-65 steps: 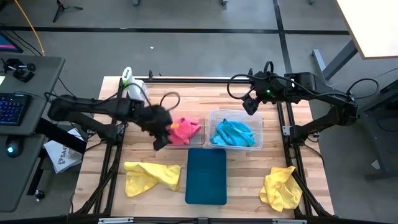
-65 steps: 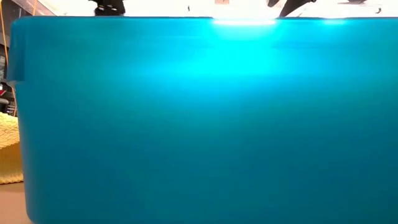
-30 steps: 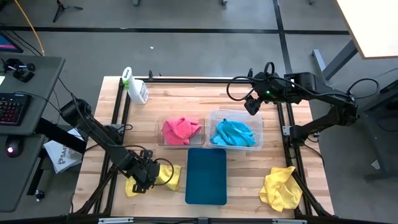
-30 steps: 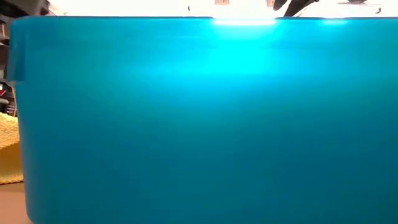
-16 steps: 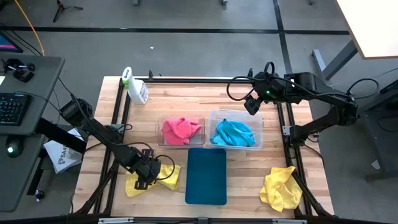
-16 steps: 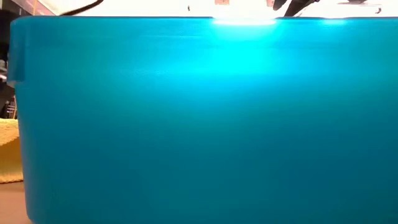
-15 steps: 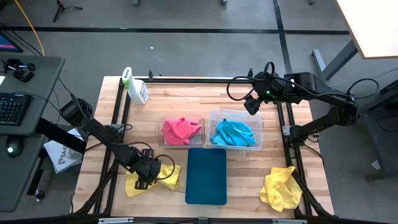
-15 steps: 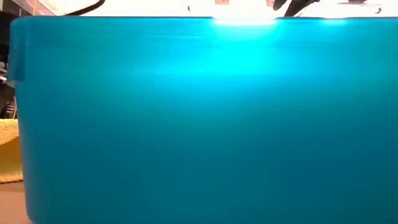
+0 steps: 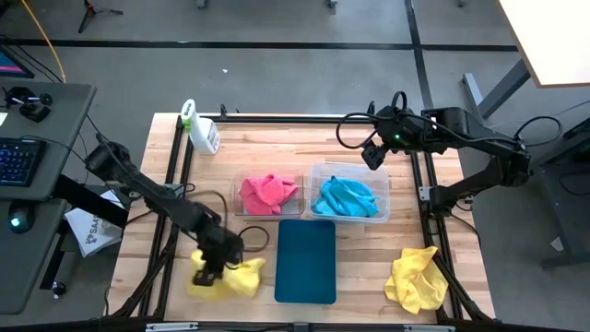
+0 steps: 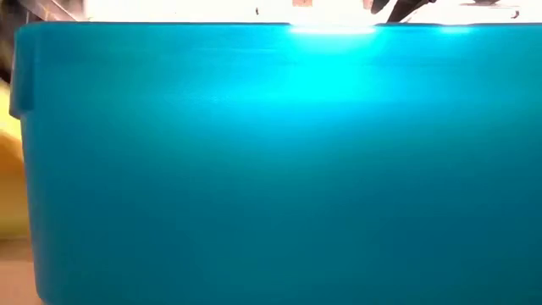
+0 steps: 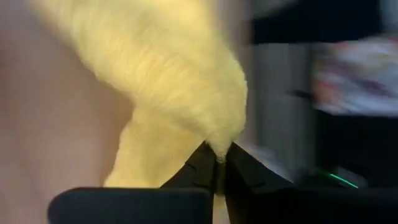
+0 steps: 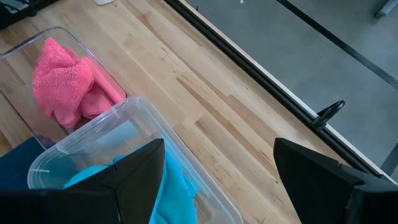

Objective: Sort microfiber towel by color & place in baskets
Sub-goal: Put the left yellow microfiber towel into the blue bin

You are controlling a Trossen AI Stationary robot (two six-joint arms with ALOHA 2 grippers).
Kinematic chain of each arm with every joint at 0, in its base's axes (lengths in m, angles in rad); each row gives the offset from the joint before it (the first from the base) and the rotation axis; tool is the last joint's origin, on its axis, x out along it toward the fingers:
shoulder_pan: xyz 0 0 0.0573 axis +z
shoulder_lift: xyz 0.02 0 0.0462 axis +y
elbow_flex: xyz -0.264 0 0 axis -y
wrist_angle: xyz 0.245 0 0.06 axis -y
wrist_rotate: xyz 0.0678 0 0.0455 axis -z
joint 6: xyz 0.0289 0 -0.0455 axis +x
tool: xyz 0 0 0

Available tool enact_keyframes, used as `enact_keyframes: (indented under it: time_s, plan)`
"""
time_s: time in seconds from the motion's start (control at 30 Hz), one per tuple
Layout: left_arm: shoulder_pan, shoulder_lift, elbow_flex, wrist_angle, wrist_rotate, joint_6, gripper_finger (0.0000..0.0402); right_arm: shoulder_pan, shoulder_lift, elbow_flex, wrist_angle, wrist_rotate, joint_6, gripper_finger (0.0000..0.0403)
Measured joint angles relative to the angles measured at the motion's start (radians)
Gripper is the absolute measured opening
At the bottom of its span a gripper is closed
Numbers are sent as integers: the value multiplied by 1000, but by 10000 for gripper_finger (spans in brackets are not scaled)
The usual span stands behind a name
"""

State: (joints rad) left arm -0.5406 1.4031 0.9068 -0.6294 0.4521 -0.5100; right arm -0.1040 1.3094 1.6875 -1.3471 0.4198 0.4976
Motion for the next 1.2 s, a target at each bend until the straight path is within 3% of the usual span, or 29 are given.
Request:
enact_keyframes:
  time_s: [0.07, 0.13, 0.23, 0.37, 0.57, 0.77, 1.0, 1.2]
  plan:
    - [32, -58, 88, -69, 95, 39, 3, 0, 0, 0, 9, 0, 0, 298]
    - [80, -106, 193, -147, 82, 74, 3, 0, 0, 0, 18, 0, 0, 298]
    - [154, -139, 365, -212, -60, 161, 1, 0, 0, 0, 22, 1, 0, 298]
    - [244, -100, 544, -178, -249, 383, 1, 0, 0, 0, 24, 4, -5, 298]
    - [361, 69, 682, -14, -335, 597, 0, 0, 0, 0, 23, 36, -5, 298]
    - [368, 188, 720, 99, -308, 576, 0, 0, 0, 0, -42, 104, 37, 298]
    - [328, 270, 720, 169, -274, 392, 0, 0, 0, 0, -216, 175, 105, 298]
    - [288, 348, 720, 198, -248, 233, 0, 0, -8, 0, -217, 178, 81, 298]
